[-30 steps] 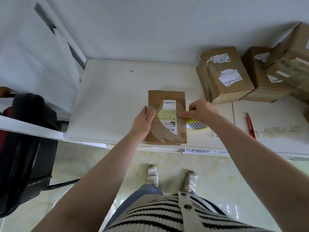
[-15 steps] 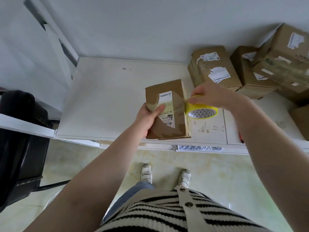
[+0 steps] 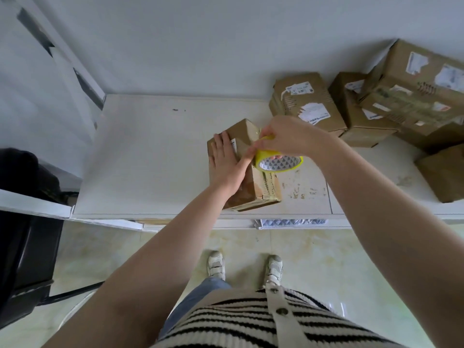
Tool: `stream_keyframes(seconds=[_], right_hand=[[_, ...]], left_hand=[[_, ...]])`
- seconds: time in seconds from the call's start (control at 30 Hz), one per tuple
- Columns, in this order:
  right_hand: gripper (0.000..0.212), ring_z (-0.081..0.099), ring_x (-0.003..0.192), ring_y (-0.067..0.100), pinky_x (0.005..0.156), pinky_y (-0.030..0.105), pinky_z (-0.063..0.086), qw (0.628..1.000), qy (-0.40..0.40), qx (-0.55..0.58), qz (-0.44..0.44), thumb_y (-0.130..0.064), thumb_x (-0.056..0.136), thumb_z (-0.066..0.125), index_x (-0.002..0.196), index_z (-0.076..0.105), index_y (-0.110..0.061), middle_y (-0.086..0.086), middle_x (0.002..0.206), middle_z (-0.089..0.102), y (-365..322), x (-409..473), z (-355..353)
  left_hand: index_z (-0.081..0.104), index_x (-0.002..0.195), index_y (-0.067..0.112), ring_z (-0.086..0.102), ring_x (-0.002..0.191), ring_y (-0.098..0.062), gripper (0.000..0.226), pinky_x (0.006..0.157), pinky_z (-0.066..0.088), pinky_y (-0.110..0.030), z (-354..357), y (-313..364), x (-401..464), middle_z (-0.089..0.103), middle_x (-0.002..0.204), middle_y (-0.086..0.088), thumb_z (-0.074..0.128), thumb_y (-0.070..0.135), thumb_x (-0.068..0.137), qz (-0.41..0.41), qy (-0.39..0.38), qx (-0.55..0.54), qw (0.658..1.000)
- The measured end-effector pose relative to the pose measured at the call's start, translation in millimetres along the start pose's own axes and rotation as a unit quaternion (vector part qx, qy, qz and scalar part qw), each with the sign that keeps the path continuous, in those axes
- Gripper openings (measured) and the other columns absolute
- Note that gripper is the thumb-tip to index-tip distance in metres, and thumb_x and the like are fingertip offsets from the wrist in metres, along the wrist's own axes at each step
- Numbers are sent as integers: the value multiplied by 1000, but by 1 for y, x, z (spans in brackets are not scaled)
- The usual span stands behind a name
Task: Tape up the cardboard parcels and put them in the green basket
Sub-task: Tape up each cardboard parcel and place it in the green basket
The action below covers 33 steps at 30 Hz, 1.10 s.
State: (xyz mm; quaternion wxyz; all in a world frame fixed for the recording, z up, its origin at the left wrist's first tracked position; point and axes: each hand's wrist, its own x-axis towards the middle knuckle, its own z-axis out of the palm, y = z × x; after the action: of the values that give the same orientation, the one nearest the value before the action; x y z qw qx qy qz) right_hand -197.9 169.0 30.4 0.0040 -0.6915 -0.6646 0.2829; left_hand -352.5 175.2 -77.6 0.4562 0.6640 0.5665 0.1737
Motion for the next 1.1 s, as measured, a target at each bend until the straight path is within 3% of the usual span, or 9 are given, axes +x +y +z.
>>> stream_keyframes(seconds=[0.2, 0.4, 0.57, 0.67, 0.73, 0.83, 0.93, 1.03, 1.1], right_hand=[[53, 42, 52, 19, 53, 32, 33, 999, 29, 28, 10, -53, 88, 59, 62, 53, -6, 3, 54, 41, 11, -2, 1], [58, 56, 58, 14, 49, 25, 31, 987, 98, -90, 86, -72, 80, 55, 58, 56, -18, -2, 57, 56, 13, -7, 11], [36, 49, 64, 4, 54, 24, 33, 993, 104, 43, 27, -58, 84, 62, 62, 55, -31, -11, 66, 52, -12, -1, 21], [32, 55, 75, 16, 62, 30, 40, 996, 76, 39, -17, -50, 87, 61, 77, 63, -20, -7, 74, 55, -33, 6, 20], [27, 60, 80, 20, 66, 31, 43, 998, 42, 36, -21, -46, 89, 60, 78, 62, -21, -6, 77, 57, -41, 9, 16], [31, 68, 71, 18, 68, 32, 51, 998, 21, 57, -10, -46, 88, 63, 82, 66, -16, 2, 79, 67, -47, 9, 13], [47, 66, 57, 15, 62, 29, 50, 998, 23, 54, -17, -61, 82, 62, 79, 67, -15, 0, 65, 67, -54, 8, 14], [60, 47, 51, 17, 52, 28, 34, 998, 40, 44, -13, -64, 81, 62, 61, 55, -8, 0, 51, 47, -46, 9, 13], [58, 50, 49, 14, 49, 25, 34, 998, 49, 31, 11, -65, 79, 64, 58, 57, -11, -2, 48, 50, -32, 8, 14]], left_hand=[[-4, 157, 15, -14, 150, -15, 89, 121, -9, -45, -10, -10, -2, -13, 164, -4, 46, 57, 96, 11, -5, -44, 999], [-5, 157, 25, -17, 150, -18, 89, 120, -10, -50, -37, -11, -11, -20, 163, -1, 46, 61, 93, -25, -63, -110, 992], [10, 155, 39, 4, 150, -26, 80, 117, 8, -52, -64, -32, -14, 8, 164, 2, 41, 67, 87, -82, -51, -55, 994], [22, 154, 34, 30, 142, -17, 67, 114, 19, -34, -71, -41, -14, 32, 158, 1, 46, 54, 96, -123, -53, -211, 968], [24, 154, 34, 38, 138, -16, 56, 116, 24, -35, -65, -40, -16, 35, 156, 2, 41, 47, 102, -157, -40, -289, 944], [28, 153, 31, 39, 137, -21, 58, 110, 29, -39, -54, -41, -23, 37, 154, 3, 30, 56, 101, -176, -11, -249, 953], [58, 117, 26, 55, 96, -9, 41, 85, 35, -27, -55, -46, -26, 61, 112, 7, 31, 53, 102, -147, 51, -232, 960], [60, 94, 20, 53, 74, -10, 41, 72, 36, -29, -58, -50, -22, 57, 79, 9, 28, 44, 105, -102, 81, -139, 982], [48, 73, 17, 47, 63, -14, 46, 62, 34, -34, -57, -49, -21, 48, 65, 5, 27, 41, 106, -75, 87, -88, 990]])
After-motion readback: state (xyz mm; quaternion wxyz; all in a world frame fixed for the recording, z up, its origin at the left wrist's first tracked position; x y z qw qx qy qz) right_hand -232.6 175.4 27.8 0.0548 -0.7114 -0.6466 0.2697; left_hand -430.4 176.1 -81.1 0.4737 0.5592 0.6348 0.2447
